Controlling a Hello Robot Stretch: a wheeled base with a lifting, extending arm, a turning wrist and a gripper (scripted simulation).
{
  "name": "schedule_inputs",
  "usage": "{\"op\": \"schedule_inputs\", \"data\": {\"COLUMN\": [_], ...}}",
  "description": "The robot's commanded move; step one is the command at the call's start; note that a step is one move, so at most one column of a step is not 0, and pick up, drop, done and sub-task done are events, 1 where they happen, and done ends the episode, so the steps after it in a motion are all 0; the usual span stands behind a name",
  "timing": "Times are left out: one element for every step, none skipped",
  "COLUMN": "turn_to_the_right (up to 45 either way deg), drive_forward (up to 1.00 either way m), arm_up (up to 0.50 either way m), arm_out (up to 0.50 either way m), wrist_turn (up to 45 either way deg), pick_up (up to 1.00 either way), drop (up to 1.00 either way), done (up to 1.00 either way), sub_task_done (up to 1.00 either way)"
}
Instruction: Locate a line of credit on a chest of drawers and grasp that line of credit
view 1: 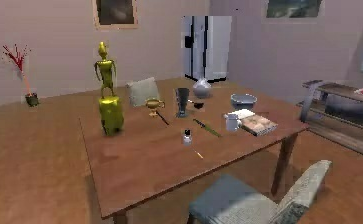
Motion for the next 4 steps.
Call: {"op": "schedule_inputs", "data": {"turn_to_the_right": [-45.0, -30.0, 0.0, -45.0], "drive_forward": [0.00, 0.00, 0.10, 0.00], "arm_up": [0.00, 0.00, 0.00, 0.00], "arm_out": [0.00, 0.00, 0.00, 0.00], "wrist_turn": [0.0, 0.0, 0.0, 0.0], "pick_up": [0.00, 0.00, 0.00, 0.00], "drop": [0.00, 0.00, 0.00, 0.00], "done": [0.00, 0.00, 0.00, 0.00], "sub_task_done": [0.00, 0.00, 0.00, 0.00]}}
